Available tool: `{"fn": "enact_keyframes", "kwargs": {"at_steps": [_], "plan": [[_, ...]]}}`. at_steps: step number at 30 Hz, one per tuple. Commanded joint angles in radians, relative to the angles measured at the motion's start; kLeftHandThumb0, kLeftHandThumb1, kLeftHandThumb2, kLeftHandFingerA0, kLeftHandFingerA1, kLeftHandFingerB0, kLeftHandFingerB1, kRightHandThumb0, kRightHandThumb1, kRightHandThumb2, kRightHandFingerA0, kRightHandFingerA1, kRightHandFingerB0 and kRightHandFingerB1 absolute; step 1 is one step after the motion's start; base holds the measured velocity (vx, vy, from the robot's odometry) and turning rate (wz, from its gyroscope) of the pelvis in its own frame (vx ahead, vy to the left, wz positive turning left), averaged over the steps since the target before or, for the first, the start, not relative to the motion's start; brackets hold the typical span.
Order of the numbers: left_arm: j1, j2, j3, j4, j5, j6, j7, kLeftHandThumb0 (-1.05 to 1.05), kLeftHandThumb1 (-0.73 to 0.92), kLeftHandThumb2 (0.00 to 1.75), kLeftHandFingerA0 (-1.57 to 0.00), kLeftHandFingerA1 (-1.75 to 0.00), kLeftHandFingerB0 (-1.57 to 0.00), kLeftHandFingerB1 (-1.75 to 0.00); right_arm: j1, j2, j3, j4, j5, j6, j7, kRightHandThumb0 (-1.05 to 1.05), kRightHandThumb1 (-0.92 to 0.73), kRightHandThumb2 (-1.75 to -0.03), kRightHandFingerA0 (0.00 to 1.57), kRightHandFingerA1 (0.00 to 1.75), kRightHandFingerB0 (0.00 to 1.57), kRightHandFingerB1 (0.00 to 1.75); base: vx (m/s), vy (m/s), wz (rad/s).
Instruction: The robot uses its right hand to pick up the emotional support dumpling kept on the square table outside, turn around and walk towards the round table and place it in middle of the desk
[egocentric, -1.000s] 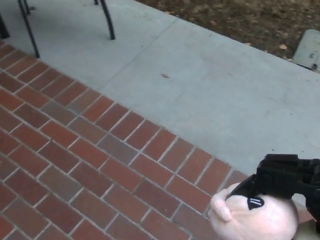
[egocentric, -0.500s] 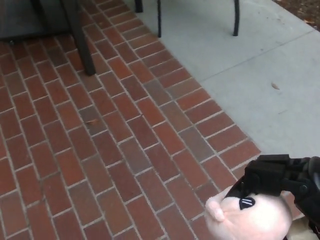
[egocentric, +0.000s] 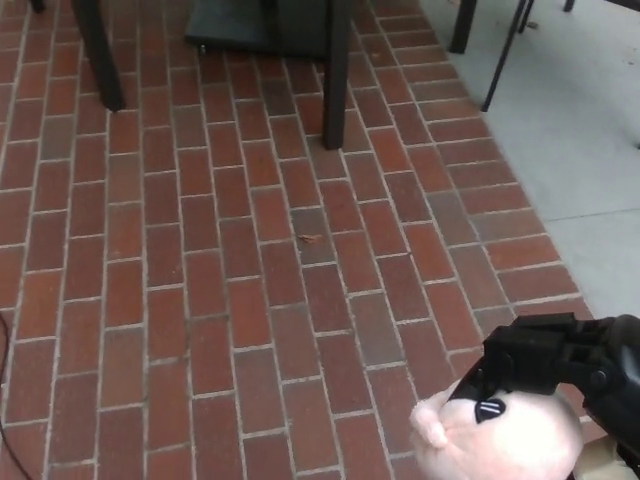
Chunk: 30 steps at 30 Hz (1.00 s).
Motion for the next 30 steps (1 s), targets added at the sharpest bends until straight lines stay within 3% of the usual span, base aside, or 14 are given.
{"fn": "enact_keyframes", "kwargs": {"at_steps": [1, 2, 3, 7, 8, 10, 11, 13, 18, 19, 24, 30], "plan": [[-0.026, -0.002, 0.01, -0.015, -0.016, -0.095, -0.005, -0.11, 0.46, 1.02, -1.01, -1.08, -0.89, -0.82, -0.007, -0.019, -0.008, 0.001, -0.004, 0.027, 0.028, -0.14, -0.58, -0.99, 0.94, 1.42, 0.9, 1.11, 0.18, -0.047, 0.55], [-0.026, -0.002, 0.01, -0.015, -0.015, -0.096, -0.006, -0.11, 0.46, 1.02, -1.01, -1.08, -0.89, -0.82, -0.007, -0.019, -0.008, 0.0, -0.003, 0.028, 0.028, -0.14, -0.58, -0.99, 0.94, 1.42, 0.9, 1.11, 0.23, -0.07, 0.49], [-0.026, -0.004, 0.008, -0.018, -0.012, -0.108, -0.009, 0.01, 0.38, 1.32, -0.97, -1.12, -0.94, -0.83, -0.003, -0.023, -0.01, -0.003, 0.0, 0.036, 0.034, -0.15, -0.6, -0.97, 0.92, 1.43, 0.9, 1.09, 0.19, -0.15, 0.6], [-0.025, -0.009, 0.004, -0.024, -0.007, -0.127, -0.012, 0.01, 0.38, 1.32, -0.97, -1.12, -0.94, -0.83, 0.004, -0.032, -0.011, -0.009, 0.006, 0.051, 0.043, -0.15, -0.6, -0.97, 0.92, 1.43, 0.9, 1.09, 0.25, -0.197, 0.01], [-0.029, -0.011, 0.007, -0.024, -0.01, -0.129, -0.011, -0.07, 0.47, 1.19, -1.03, -1.12, -0.95, -0.86, 0.002, -0.034, -0.014, -0.007, 0.002, 0.048, 0.041, -0.14, -0.59, -0.97, 0.9, 1.48, 0.87, 1.18, 0.32, -0.178, 0.11], [-0.03, -0.012, 0.009, -0.024, -0.011, -0.131, -0.01, -0.07, 0.47, 1.19, -1.03, -1.12, -0.95, -0.86, 0.002, -0.034, -0.015, -0.007, 0.0, 0.047, 0.041, -0.14, -0.59, -0.97, 0.9, 1.48, 0.87, 1.18, 0.25, -0.11, 0.23], [-0.031, -0.017, 0.015, -0.025, -0.018, -0.146, -0.019, -0.06, 0.37, 1.35, -1.08, -1.17, -1.02, -0.87, -0.002, -0.034, -0.015, -0.005, 0.002, 0.049, 0.042, -0.19, -0.59, -0.96, 0.92, 1.48, 0.88, 1.22, 0.19, 0.003, 0.27], [-0.032, -0.022, 0.022, -0.028, -0.026, -0.165, -0.029, -0.06, 0.37, 1.35, -1.08, -1.17, -1.02, -0.87, -0.006, -0.035, -0.014, -0.001, 0.004, 0.05, 0.044, -0.19, -0.59, -0.96, 0.92, 1.48, 0.88, 1.22, 0.25, -0.016, 0.16], [-0.032, -0.023, 0.023, -0.026, -0.019, -0.175, -0.027, -0.07, 0.37, 1.33, -1.07, -1.17, -1.02, -0.87, -0.007, -0.035, -0.013, -0.003, 0.006, 0.053, 0.045, -0.15, -0.6, -0.96, 0.9, 1.48, 0.87, 1.17, 0.27, 0.073, 0.08], [-0.031, -0.025, 0.023, -0.025, -0.019, -0.174, -0.029, -0.05, 0.41, 1.3, -1.07, -1.15, -0.99, -0.87, -0.014, -0.035, -0.016, -0.001, 0.013, 0.075, 0.051, -0.15, -0.61, -0.97, 0.93, 1.4, 0.92, 1.01, 0.32, 0.168, 0.11], [-0.026, -0.026, 0.018, -0.017, -0.011, -0.169, -0.025, -0.02, 0.38, 1.34, -1.05, -1.15, -1.0, -0.84, -0.031, -0.036, -0.028, 0.011, 0.022, 0.099, 0.055, -0.14, -0.61, -0.96, 0.92, 1.44, 0.92, 1.03, 0.48, 0.138, 0.22], [-0.022, -0.026, 0.021, -0.015, -0.013, -0.17, -0.025, -0.05, 0.4, 1.25, -1.09, -1.2, -1.0, -0.85, -0.064, -0.042, -0.047, 0.05, 0.024, 0.08, 0.053, -0.16, -0.61, -0.95, 0.91, 1.44, 0.92, 1.01, 0.41, 0.074, 0.2]]}}
